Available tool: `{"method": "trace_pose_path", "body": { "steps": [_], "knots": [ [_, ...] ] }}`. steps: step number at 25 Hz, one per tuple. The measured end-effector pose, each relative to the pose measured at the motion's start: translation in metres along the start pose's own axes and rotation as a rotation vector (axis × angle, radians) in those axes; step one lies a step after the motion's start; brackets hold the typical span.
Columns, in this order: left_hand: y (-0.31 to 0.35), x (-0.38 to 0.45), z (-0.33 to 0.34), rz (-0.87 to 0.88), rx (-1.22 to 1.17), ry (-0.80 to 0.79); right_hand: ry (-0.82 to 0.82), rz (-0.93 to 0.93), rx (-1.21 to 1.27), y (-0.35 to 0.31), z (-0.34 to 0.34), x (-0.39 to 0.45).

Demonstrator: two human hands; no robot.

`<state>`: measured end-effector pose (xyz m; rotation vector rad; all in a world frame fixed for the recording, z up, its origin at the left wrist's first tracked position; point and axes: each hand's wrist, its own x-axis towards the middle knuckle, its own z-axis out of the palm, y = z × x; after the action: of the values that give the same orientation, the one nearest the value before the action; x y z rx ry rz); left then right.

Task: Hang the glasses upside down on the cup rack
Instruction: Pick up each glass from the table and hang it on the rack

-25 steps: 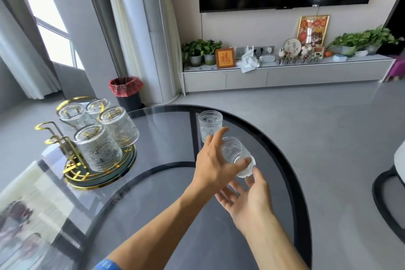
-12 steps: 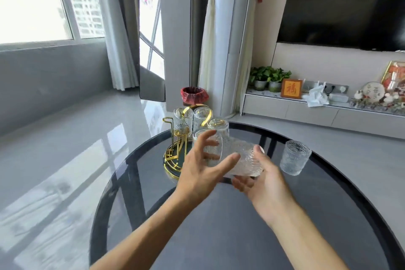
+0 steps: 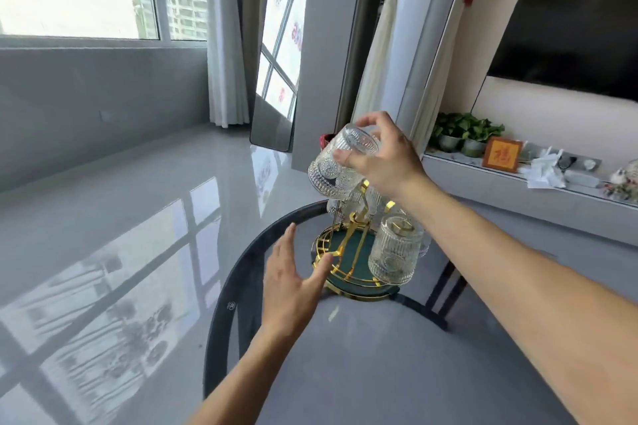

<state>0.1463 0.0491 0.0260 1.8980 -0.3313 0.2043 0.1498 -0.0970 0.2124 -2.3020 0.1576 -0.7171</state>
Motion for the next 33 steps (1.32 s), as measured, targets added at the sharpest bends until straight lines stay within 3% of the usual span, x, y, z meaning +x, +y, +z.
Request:
{"method": "trace_pose_path", "body": {
  "steps": [3, 6, 17, 22, 28, 33],
  "knots": [
    [-0.007, 0.01, 0.004, 0.059, 0.117, -0.002, -0.108, -0.025, -0.26, 0.01, 0.016, 0.019],
    [-0.01, 0.014, 0.007, 0.034, 0.16, -0.018, -0.173, -0.011, -0.364, 0.023, 0.02, 0.026],
    [-0.007, 0.008, 0.014, 0.115, 0.219, -0.058, -0.271, -0.077, -0.91, 0.049, 0.052, 0.016],
    [0.0, 0.0, 0.017, 0.18, 0.264, -0.104, -0.315, -0.097, -0.759, 0.053, 0.032, 0.006],
    [0.031, -0.037, 0.023, 0.464, 0.234, -0.118, -0.019, -0.169, -0.428, 0.074, -0.03, -0.075],
    [0.057, -0.086, 0.061, 0.648, 0.213, -0.226, 0.18, 0.157, -0.156, 0.134, -0.1, -0.152]
  ]
}}
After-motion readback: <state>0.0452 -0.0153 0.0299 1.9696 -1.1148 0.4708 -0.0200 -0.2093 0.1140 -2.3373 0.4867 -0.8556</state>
